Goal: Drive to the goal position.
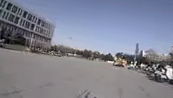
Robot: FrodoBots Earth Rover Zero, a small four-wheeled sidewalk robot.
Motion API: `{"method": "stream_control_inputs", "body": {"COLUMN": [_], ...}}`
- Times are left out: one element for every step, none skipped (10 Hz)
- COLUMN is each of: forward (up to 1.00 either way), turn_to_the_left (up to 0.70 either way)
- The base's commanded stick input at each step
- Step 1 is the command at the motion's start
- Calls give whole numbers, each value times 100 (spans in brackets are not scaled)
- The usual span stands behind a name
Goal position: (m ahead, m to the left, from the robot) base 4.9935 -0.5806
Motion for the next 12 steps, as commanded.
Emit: {"method": "stream_control_inputs", "body": {"forward": [100, 100, 100, 100, 100, 100, 100, 100, 100, 100, 100, 100], "turn_to_the_left": [2, 2, 2, 2, 2, 2, 2, 2, 2, 2, 2, 2]}}
